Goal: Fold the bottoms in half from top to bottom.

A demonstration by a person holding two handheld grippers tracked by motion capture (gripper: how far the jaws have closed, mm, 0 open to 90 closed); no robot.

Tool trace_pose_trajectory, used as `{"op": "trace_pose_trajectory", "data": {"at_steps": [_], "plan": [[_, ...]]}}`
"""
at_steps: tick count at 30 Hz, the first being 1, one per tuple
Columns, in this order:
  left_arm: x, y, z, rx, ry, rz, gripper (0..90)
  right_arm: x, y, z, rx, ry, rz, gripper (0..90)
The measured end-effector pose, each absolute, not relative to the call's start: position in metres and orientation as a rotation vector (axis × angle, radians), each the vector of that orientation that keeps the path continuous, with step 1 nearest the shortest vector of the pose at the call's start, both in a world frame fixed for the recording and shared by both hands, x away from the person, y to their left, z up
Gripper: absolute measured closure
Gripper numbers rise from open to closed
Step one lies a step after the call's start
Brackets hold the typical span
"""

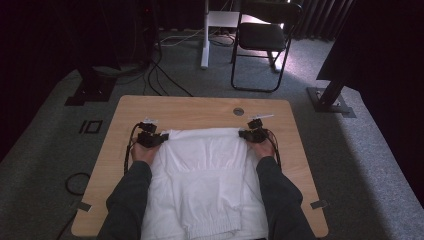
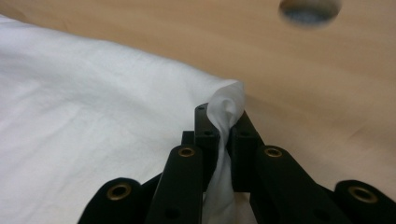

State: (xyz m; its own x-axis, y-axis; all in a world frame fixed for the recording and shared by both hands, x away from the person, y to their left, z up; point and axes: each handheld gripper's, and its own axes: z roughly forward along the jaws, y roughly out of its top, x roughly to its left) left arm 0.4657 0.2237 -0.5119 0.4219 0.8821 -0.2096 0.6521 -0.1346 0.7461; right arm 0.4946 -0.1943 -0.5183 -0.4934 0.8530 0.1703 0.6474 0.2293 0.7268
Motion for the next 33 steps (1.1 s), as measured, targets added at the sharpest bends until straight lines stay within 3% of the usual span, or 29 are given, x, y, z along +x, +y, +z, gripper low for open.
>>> {"op": "trace_pose_trajectory", "data": {"at_steps": [13,21,33], "plan": [[0.459,0.229,-0.423,1.714,1.134,0.452,81.1,0.482,-0.202,-0.427,1.196,2.016,1.275,84.6],[0.442,0.228,-0.410,1.724,1.074,0.473,80.9,0.465,-0.208,-0.415,1.114,2.000,1.328,84.2],[0.400,0.234,-0.426,1.730,1.007,0.440,80.8,0.428,-0.218,-0.435,1.057,2.036,1.361,84.0]]}}
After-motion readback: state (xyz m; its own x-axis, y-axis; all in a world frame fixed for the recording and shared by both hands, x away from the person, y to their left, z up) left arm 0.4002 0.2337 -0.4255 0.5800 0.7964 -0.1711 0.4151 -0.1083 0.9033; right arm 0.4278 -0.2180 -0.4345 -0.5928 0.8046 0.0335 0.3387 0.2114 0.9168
